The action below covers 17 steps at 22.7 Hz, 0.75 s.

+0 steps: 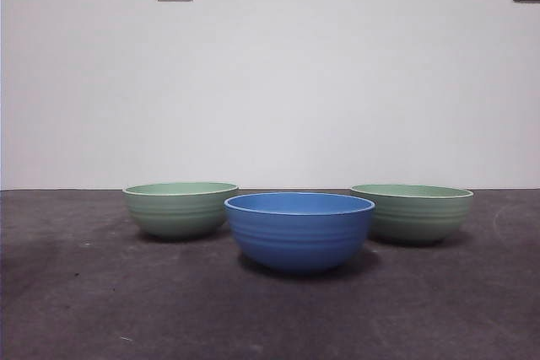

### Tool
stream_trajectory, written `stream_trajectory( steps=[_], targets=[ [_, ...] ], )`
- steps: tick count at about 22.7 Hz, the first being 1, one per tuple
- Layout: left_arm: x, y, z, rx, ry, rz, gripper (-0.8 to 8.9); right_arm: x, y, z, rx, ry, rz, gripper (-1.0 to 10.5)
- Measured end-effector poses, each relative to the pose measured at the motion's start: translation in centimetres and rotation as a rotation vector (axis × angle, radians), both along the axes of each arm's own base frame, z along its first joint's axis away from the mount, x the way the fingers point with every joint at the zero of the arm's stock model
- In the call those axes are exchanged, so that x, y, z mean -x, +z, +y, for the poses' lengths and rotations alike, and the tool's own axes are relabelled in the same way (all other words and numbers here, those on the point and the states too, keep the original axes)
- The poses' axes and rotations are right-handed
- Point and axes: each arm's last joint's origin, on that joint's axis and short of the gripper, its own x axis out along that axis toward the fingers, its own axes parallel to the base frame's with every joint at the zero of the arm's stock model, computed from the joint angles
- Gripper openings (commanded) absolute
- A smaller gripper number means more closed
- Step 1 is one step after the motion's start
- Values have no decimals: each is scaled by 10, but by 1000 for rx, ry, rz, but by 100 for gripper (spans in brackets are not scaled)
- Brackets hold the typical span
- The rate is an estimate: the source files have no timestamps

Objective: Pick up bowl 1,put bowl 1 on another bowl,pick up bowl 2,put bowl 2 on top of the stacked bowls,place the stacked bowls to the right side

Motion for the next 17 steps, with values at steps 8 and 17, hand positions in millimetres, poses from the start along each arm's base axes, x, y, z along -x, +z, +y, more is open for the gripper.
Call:
stream_trajectory(
  steps=[8,17],
  targets=[
    [0,6,0,4,5,-13,626,-1,-1,-1,21,-63,16,631],
    [1,24,0,5,8,-68,625,-2,0,-1,9,-82,19,629]
  ],
)
